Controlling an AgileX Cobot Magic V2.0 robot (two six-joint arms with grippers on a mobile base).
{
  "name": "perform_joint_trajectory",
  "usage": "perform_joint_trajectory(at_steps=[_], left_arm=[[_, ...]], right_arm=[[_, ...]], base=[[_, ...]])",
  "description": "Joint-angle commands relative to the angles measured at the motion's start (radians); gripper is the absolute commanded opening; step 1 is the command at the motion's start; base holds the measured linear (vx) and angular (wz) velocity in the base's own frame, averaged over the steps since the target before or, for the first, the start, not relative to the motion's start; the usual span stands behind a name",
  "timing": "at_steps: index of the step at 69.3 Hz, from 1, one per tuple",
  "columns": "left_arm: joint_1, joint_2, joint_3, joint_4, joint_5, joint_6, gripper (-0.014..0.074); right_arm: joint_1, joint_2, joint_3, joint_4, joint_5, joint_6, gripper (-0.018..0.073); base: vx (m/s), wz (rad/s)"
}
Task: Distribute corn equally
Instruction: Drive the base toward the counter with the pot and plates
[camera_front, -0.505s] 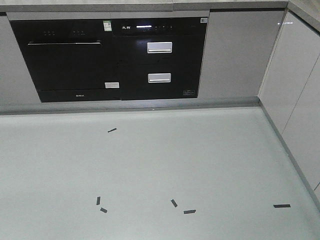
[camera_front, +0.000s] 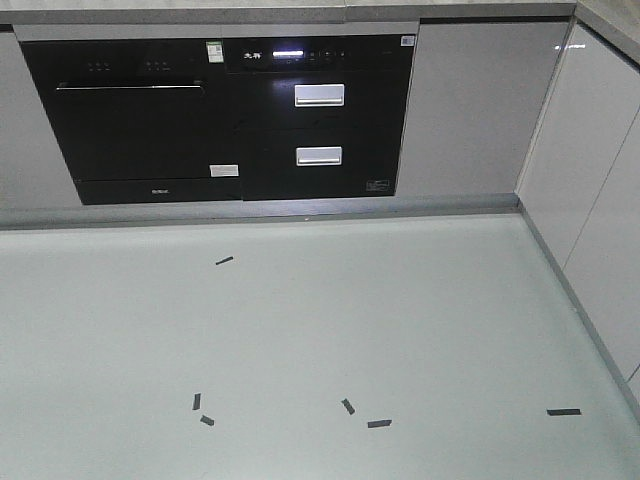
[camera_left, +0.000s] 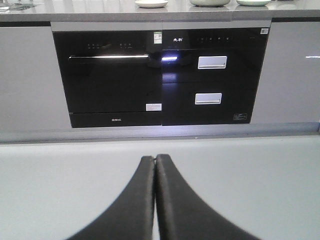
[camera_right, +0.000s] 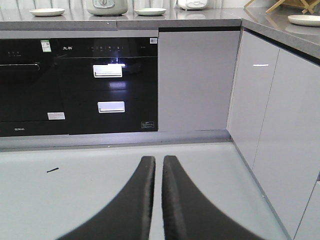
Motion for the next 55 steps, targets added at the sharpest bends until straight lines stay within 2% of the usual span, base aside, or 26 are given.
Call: perform_joint_trajectory(at_steps=[1,55], left_arm=[[-0.008,-0.016,0.001,-0.006,-0.078,-0.008,-0.0009],[-0.008,-0.016,0.001,-0.006,-0.078,-0.008,-0.0009]], right_arm=[[-0.008,0.000,0.005,-0.008,-0.079,-0.002,-0.0008],[-0.008,0.000,0.005,-0.008,-0.074,-0.002,-0.0008]], base=[[0.00,0.00],[0.04,0.00]])
